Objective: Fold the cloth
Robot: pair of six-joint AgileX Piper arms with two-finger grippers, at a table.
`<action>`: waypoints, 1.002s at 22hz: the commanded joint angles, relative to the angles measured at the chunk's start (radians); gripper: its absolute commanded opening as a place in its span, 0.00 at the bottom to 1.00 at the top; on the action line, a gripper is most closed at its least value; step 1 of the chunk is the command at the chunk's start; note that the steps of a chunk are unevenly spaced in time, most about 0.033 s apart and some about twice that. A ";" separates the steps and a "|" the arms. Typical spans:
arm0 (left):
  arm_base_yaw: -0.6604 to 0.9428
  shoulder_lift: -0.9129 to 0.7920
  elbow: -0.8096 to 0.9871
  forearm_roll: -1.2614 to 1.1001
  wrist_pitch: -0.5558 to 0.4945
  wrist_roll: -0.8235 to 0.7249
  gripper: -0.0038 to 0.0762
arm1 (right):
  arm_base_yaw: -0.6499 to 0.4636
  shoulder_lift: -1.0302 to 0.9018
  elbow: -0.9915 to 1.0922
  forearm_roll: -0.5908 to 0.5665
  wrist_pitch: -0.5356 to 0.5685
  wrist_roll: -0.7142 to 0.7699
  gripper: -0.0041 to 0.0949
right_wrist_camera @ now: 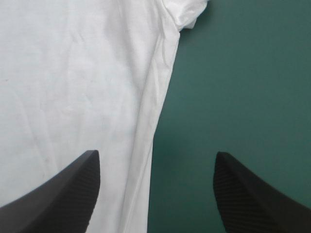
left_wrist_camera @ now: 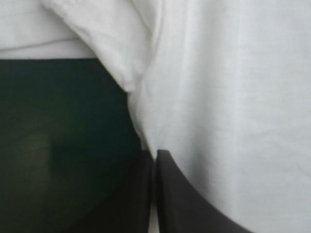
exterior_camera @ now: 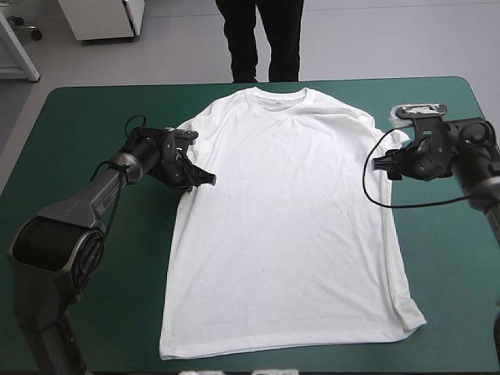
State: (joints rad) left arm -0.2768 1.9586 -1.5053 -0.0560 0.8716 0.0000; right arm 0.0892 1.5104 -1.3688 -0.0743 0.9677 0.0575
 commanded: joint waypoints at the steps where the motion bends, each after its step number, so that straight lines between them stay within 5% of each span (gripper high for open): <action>1: 0.000 -0.034 -0.019 0.001 0.002 0.000 0.04 | 0.001 0.073 -0.103 -0.023 -0.050 0.003 0.68; 12: 0.000 -0.034 -0.019 0.004 0.014 0.000 0.04 | -0.049 0.368 -0.213 0.010 -0.050 0.020 0.67; 22: 0.000 -0.034 -0.019 0.004 0.021 0.000 0.04 | -0.060 0.494 -0.213 0.040 -0.053 0.020 0.27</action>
State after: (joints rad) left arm -0.2768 1.9601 -1.5056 -0.0561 0.8747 0.0000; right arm 0.0372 2.0086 -1.5684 -0.0130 0.9287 0.0799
